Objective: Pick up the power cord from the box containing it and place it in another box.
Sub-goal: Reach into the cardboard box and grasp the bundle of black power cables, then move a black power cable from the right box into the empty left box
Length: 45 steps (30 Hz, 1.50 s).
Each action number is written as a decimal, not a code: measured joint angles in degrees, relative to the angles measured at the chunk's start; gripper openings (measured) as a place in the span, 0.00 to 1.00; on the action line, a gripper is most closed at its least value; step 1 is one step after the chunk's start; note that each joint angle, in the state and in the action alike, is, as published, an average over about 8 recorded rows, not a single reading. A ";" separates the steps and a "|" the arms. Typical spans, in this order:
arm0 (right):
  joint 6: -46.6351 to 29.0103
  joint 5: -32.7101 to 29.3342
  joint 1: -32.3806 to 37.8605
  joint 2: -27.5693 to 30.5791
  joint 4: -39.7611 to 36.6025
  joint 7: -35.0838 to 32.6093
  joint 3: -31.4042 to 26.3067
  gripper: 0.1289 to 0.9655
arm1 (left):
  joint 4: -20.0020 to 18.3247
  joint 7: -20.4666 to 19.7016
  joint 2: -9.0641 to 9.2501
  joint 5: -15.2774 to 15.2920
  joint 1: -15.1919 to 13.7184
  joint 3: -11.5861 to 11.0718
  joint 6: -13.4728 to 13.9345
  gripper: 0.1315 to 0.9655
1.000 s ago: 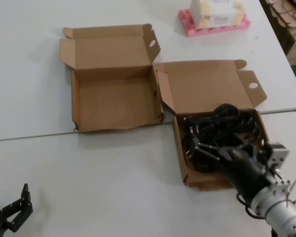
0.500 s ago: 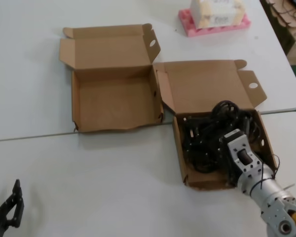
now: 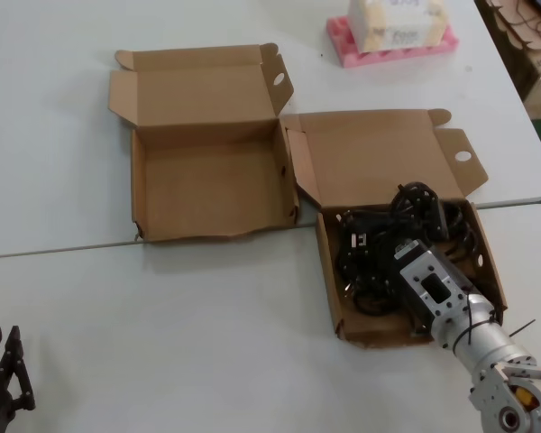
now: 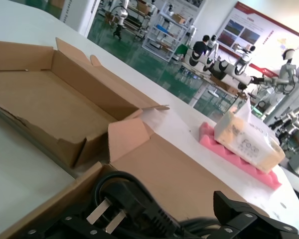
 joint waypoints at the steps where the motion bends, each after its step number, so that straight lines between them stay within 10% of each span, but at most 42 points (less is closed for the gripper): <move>1: 0.24 0.68 0.20 0.13 -0.13 0.00 -0.55 0.84 | 0.00 0.00 0.00 0.00 0.00 0.00 0.00 0.18; 31: 6.12 4.15 -1.78 4.35 4.89 0.24 -2.50 0.24 | 0.00 0.00 0.00 0.00 0.00 0.00 0.00 0.04; 45: 17.98 -6.71 1.74 6.26 13.91 0.24 -8.88 0.10 | 0.00 0.00 0.00 0.00 0.00 0.00 0.00 0.04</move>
